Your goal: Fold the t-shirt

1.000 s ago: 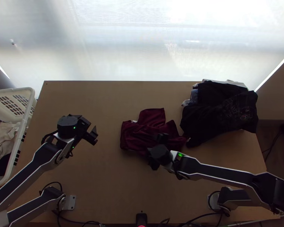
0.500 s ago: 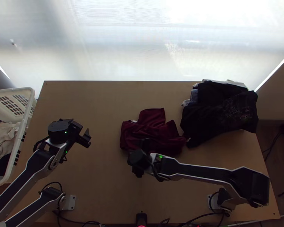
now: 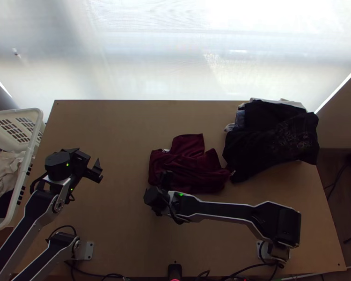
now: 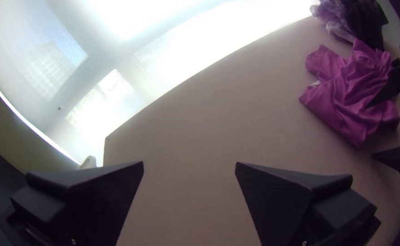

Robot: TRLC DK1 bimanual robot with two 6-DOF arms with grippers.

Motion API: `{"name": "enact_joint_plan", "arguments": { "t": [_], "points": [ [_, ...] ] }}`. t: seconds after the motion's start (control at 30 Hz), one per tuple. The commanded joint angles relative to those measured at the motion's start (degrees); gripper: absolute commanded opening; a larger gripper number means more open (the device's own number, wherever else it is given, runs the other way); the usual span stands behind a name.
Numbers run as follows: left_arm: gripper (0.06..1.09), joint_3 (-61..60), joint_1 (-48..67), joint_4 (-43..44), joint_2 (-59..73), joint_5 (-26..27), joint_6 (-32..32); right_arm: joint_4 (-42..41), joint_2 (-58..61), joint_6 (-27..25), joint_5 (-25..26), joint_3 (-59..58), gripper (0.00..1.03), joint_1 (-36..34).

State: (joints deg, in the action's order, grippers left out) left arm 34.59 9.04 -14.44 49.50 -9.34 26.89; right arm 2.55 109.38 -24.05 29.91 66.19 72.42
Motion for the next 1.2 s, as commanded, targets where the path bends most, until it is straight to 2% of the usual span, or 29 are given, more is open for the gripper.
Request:
{"name": "enact_joint_plan", "arguments": {
  "t": [0.0, 0.27, 0.6, 0.67, 0.7, 0.77, 0.9, 0.97, 1.17],
  "points": [
    [1.03, -1.1, -4.2, 0.0, -1.7, 2.9, 1.1, -4.9, 4.0, -4.7, 5.6, 1.2, 0.98, 0.1],
    [1.03, -2.2, -8.9, 0.0, -2.7, 6.5, 2.5, -12.2, 8.4, -11.5, 13.3, 2.0, 0.98, -0.4],
    [1.03, -3.1, -13.3, 1.1, -2.7, 9.9, 5.0, -14.1, 14.5, -13.6, 19.4, 4.6, 0.98, -3.5],
    [1.03, -3.2, -14.5, 1.2, -2.6, 11.0, 5.3, -16.7, 15.9, -15.6, 20.4, 4.8, 0.94, -4.7],
    [1.03, -3.3, -15.0, 1.2, -2.6, 11.3, 5.4, -18.2, 16.7, -16.6, 20.9, 4.8, 0.90, -5.1],
    [1.03, -3.4, -15.9, 1.2, -2.6, 11.9, 5.8, -19.9, 17.5, -16.7, 21.7, 4.5, 0.72, -5.8],
    [1.03, -3.0, -19.5, 1.3, -2.5, 14.6, 7.0, -25.5, 17.5, -18.1, 22.1, 2.1, 0.21, -5.7],
    [1.03, -2.6, -21.2, 1.4, -2.5, 15.6, 7.6, -26.5, 15.9, -18.5, 21.2, 1.1, 0.04, -5.5],
    [1.03, -1.5, -23.9, 1.0, -2.4, 17.1, 8.6, -25.6, 1.5, -18.3, 17.5, 2.1, 0.03, -4.1]
  ]
}}
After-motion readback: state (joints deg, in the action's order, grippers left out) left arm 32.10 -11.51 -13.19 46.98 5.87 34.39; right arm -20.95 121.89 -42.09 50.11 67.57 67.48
